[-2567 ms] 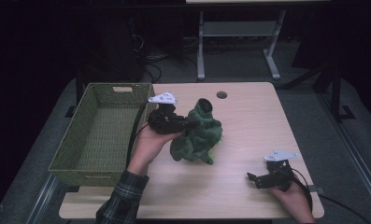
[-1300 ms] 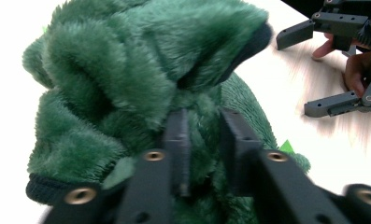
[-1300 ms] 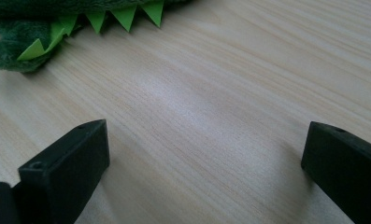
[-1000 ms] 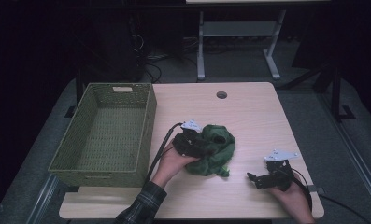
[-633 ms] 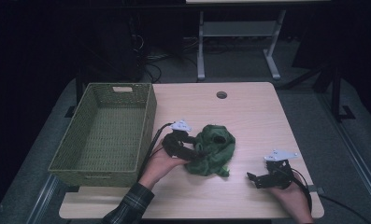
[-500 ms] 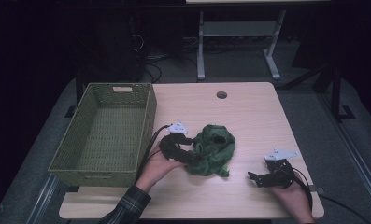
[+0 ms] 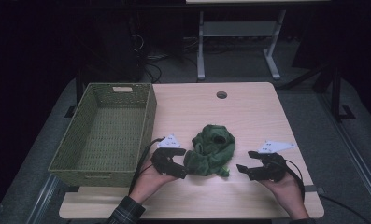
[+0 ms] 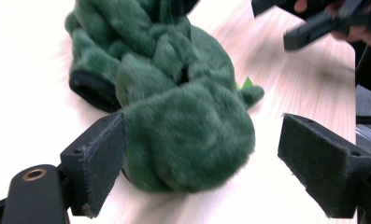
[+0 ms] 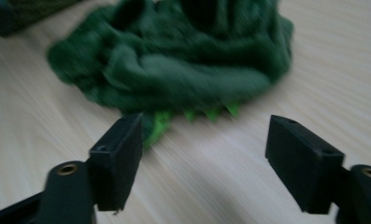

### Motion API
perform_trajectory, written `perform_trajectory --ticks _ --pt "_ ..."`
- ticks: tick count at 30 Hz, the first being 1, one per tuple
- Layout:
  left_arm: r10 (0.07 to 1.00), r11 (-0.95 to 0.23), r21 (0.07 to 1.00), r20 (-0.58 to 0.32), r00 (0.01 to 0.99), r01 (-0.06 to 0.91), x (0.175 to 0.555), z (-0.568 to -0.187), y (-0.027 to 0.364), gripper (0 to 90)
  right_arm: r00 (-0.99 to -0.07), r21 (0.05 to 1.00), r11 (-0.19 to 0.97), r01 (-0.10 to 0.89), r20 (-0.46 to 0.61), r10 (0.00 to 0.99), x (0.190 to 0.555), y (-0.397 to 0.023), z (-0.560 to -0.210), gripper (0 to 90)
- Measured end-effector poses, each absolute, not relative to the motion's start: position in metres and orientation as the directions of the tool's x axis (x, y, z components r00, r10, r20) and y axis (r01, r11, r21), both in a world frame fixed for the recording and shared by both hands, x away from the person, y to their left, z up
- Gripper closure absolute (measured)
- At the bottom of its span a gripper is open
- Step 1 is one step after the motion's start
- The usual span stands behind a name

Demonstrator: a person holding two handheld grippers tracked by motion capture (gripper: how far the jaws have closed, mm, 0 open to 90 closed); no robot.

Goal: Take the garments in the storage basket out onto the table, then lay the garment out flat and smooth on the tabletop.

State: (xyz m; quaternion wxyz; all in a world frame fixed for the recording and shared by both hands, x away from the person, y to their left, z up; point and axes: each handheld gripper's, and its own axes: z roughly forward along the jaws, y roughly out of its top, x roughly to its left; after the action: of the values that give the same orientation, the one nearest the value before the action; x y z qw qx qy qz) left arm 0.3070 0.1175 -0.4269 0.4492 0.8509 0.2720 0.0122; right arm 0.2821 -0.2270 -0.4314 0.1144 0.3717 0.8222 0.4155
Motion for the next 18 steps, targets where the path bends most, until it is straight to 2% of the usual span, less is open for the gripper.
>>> perform_trajectory --ticks 3,6,7,12,18 --pt "0.47 -0.459 0.763 -0.227 0.853 0.456 0.302 -0.431 0.118 14.7 -0.73 0.783 0.378 0.495 0.139 0.669 0.287 -0.215 -0.423 36.4" --pt "0.468 -0.475 0.753 -0.222 0.856 0.455 0.297 -0.436 0.117 13.9 -0.77 0.787 0.404 0.466 0.136 0.623 0.293 -0.196 -0.416 47.7" --pt "0.469 -0.483 0.748 -0.219 0.856 0.456 0.296 -0.437 0.116 13.9 -0.77 0.787 0.404 0.466 0.136 0.623 0.293 -0.196 -0.416 47.7" --pt "0.466 -0.489 0.737 -0.231 0.854 0.467 0.287 -0.443 0.117 13.9 -0.823 0.793 0.435 0.427 0.142 0.55 0.3 -0.164 -0.408 59.0" --pt "0.475 -0.495 0.727 -0.232 0.849 0.476 0.283 -0.447 0.121 13.9 -0.852 0.795 0.457 0.397 0.135 0.506 0.309 -0.14 -0.403 63.4"
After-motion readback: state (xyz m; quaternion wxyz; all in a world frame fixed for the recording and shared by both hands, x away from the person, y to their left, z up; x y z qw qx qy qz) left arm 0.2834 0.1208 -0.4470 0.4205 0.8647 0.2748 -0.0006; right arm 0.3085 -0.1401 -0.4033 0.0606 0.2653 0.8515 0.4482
